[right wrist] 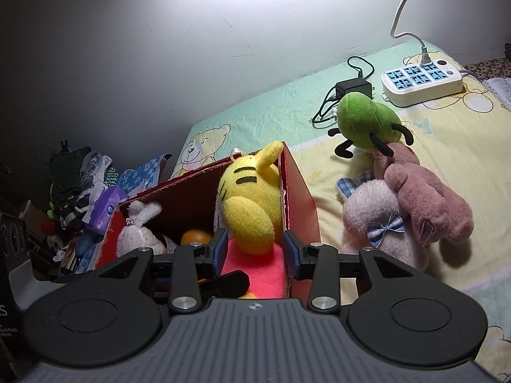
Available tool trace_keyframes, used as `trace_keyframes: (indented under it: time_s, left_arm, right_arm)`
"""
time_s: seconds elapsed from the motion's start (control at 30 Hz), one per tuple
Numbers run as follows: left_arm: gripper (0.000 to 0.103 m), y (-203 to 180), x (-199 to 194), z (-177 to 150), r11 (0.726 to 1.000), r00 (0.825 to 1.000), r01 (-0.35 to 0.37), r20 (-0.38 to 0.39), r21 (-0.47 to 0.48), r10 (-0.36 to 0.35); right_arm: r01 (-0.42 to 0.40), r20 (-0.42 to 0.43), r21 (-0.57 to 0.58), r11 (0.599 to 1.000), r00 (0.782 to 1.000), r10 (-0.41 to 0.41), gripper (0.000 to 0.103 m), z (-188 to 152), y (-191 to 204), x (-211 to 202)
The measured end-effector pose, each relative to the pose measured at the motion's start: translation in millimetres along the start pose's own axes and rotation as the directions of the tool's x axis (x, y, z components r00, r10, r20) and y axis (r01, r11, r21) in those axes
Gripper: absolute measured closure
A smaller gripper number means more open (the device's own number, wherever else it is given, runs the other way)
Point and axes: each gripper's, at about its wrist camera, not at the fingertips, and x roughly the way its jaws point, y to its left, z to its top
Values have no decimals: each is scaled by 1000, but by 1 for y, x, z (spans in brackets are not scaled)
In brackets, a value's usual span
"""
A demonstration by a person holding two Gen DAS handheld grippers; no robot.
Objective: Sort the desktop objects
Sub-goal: 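Lower the tiger into the red box and open both grippers, then move both grippers to the green bean plush and grasp it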
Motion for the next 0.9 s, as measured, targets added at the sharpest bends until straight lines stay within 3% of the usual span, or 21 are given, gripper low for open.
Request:
trace_keyframes:
  time_s: [0.47,0.9]
  left_arm:
    - [9,-26,-6,-1,990,990,-138,22,33,138]
    - [9,-61,-9,2,944,947,-320,38,85,318]
  right_arm:
    - [-41,8,19,999,999,41,62,-1,-22,-14]
    - [-109,0,17,994,994,109,62,4,-49,-27]
